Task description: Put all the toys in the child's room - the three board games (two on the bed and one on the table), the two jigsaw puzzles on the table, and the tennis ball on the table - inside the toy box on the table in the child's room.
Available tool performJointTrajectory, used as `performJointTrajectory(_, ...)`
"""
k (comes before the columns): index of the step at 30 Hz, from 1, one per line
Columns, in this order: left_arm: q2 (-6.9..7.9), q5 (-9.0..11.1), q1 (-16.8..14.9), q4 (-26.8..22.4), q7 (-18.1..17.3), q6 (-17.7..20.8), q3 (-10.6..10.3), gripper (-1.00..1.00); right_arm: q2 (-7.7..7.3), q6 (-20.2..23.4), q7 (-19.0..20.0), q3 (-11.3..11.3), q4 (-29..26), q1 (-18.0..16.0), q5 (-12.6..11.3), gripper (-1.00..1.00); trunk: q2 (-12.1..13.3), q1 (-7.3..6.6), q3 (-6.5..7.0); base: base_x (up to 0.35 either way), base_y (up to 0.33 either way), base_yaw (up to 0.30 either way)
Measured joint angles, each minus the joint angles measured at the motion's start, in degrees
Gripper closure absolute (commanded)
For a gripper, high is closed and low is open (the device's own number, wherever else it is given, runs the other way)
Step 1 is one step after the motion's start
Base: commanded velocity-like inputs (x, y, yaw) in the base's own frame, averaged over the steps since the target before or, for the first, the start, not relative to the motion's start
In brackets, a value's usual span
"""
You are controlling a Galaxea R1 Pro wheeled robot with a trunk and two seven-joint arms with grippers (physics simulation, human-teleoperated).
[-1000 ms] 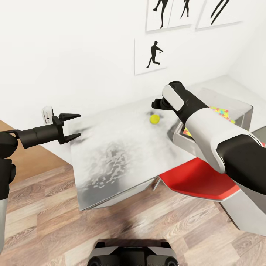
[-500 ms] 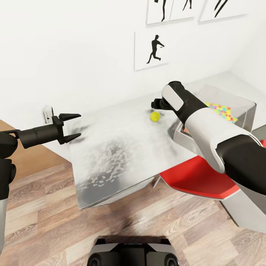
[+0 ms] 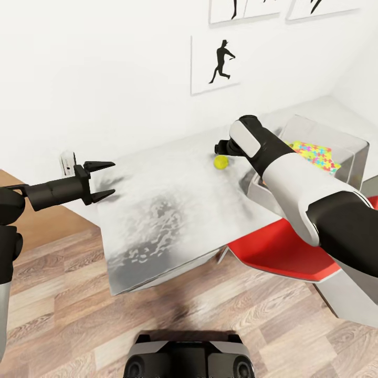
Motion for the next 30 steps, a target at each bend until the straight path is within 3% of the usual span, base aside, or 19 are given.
performJointTrajectory(11, -0.03, 0.01, 0.00, 0.00, 0.00, 0.00, 0.00, -1.00, 0.16, -0.03, 0.02, 0.05, -0.19, 0.00, 0.00, -1.00, 0.00, 0.00, -0.84, 0.000, 0.000, 0.000)
performJointTrajectory(30, -0.06, 0.00, 0.00, 0.00, 0.00, 0.00, 0.00, -1.00, 0.24, -0.09, 0.09, -0.10, -1.26, -0.38, 0.01, -1.00, -0.01, 0.00, -1.04, 0.000, 0.000, 0.000)
